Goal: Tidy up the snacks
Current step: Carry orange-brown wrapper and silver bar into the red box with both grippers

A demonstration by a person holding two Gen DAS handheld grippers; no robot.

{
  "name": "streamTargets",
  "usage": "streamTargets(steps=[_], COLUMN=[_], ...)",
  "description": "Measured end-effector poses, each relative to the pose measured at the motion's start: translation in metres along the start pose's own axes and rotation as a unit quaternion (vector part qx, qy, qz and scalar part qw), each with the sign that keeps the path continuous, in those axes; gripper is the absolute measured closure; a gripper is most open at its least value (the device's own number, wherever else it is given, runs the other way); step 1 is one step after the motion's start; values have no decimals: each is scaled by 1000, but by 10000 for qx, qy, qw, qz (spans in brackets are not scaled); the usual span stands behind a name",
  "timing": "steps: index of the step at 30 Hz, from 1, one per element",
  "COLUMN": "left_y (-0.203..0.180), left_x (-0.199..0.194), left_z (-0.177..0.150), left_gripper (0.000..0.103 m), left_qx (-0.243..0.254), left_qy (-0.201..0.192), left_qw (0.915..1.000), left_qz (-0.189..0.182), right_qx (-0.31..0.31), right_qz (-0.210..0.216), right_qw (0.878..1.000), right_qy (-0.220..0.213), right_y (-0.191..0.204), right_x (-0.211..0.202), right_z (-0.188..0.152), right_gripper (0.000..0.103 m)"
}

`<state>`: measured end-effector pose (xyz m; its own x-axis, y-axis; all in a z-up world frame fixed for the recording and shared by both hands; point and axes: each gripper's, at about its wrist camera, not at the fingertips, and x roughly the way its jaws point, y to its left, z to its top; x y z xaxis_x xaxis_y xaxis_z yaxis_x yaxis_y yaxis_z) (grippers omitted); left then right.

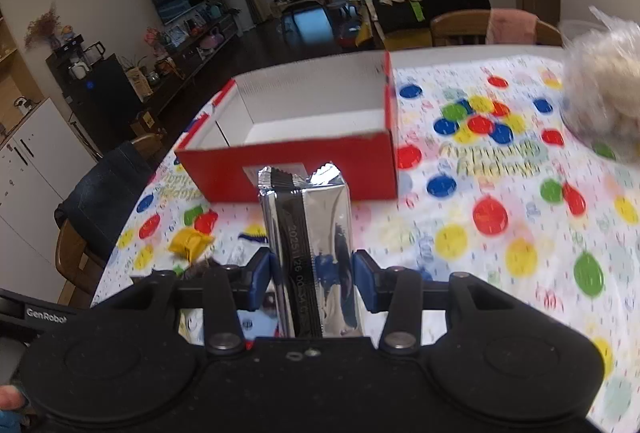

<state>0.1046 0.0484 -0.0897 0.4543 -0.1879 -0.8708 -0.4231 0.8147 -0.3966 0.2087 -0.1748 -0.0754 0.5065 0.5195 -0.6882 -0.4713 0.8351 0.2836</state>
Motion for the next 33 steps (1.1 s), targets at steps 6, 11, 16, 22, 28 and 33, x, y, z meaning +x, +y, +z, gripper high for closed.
streamTargets(steps=[6,11,16,22,28,33], left_y=[-22,-45,-63,-82,-96,-92], left_x=[-7,-9,-9,2,40,79], left_z=[38,76,123,180,220,242], left_gripper=[56,56,56,56,56,56], left_qx=[291,572,676,800,1029,1029], left_qy=[-316,-560,-790,-993,-897,-677], left_qw=[9991,9967,9940,9899,9857,9826], left_qz=[54,138,342,614,991,1391], right_qx=[-234,-165,-347,-598,-855,-1089], right_qz=[-15,50,48,56,-31,-210], right_qw=[9997,9996,9990,9980,9963,9922], right_qy=[-102,-204,-293,-171,118,561], right_y=[0,-7,-6,0,4,5], right_x=[12,27,51,91,137,180], right_z=[38,77,113,148,170,174], right_gripper=[60,60,60,60,60,60])
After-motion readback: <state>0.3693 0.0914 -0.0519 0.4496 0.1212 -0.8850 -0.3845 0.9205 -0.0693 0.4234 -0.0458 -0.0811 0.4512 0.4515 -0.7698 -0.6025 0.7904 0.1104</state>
